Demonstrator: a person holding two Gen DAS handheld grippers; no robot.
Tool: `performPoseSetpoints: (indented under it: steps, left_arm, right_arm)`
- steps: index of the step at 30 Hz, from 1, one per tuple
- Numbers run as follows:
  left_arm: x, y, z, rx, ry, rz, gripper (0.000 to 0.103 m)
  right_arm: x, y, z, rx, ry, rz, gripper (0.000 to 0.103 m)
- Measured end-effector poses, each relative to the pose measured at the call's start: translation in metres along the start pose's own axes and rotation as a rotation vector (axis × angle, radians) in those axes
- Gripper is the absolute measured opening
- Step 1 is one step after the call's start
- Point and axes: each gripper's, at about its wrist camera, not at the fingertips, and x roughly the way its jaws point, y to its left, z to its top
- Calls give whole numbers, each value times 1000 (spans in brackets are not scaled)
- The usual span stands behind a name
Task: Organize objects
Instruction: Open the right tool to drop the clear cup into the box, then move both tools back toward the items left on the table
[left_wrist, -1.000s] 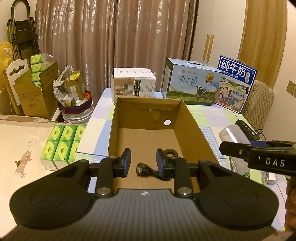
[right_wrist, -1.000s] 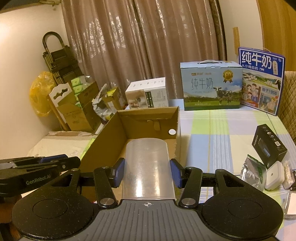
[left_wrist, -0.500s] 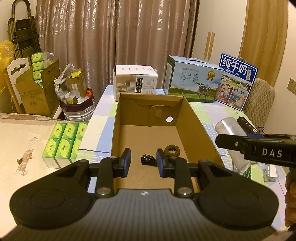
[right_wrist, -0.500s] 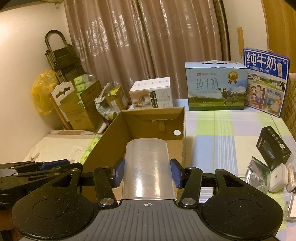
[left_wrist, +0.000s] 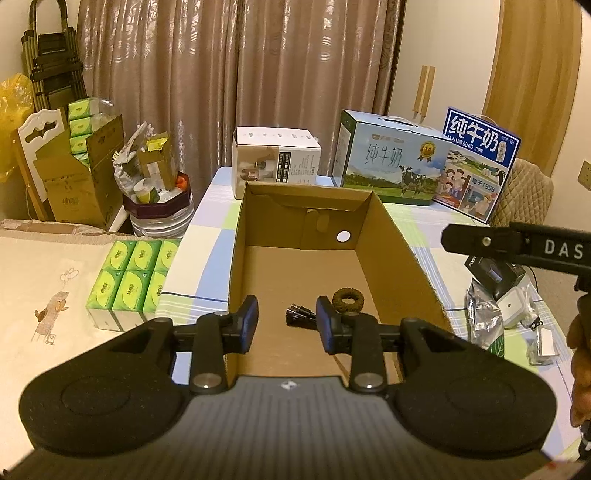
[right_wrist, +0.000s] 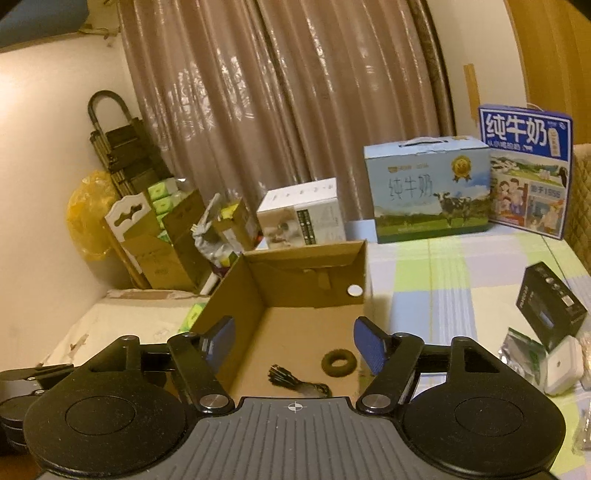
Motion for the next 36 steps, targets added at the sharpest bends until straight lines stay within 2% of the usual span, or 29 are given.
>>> performPoseSetpoints:
  steps: [16, 22, 25, 27, 36]
  left_arm:
    - [-23, -29, -4, 15, -12, -26, 34]
    - [-37, -44, -11, 10, -9, -45, 40]
    - [-42, -54, -14, 14, -11, -55, 51]
    - [-45, -63, -17, 20, -11, -66, 64]
    - [-52, -106, -28, 40, 0, -152, 90]
  right_arm:
    - [-52, -22, -17, 56, 10, -30, 68]
    - [-79, -33, -26, 58, 2, -57, 68]
    - [-89, -42, -32, 56, 2, -78, 68]
    - [-97, -50, -37, 61, 2, -94, 68]
    - [-140, -104, -67, 125, 20, -185, 68]
